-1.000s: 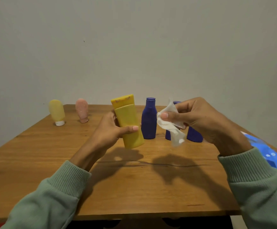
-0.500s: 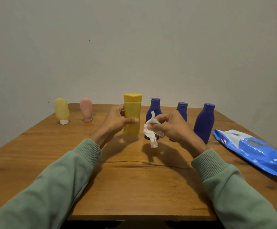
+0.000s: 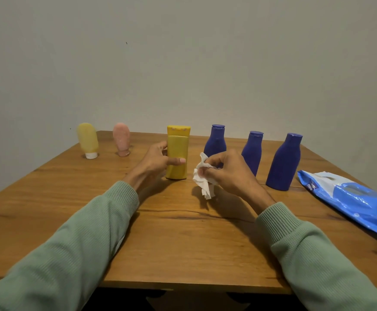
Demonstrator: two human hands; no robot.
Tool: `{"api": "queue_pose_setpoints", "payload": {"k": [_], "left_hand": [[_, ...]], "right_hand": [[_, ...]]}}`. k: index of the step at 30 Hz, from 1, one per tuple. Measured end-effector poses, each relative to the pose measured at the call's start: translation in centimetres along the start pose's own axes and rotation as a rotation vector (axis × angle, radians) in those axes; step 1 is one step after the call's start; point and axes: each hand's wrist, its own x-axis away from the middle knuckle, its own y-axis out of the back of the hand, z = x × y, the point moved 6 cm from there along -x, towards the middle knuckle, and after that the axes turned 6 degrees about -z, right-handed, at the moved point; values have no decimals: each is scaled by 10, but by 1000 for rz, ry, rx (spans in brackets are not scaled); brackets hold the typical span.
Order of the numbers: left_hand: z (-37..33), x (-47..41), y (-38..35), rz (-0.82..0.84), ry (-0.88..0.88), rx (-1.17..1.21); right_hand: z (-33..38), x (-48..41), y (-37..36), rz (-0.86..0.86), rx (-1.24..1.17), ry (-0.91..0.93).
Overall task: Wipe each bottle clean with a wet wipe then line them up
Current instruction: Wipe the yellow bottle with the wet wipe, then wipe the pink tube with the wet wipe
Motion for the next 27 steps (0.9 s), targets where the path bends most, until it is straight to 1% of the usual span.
{"api": "queue_pose_setpoints", "payload": {"k": [10,27], "left_hand": [[5,-2,-1,7,23,29],[7,-1,0,-18,33,71]], "right_hand": [[5,0,-3,33,32,51],[9,2,-6,54,68,80]]}}
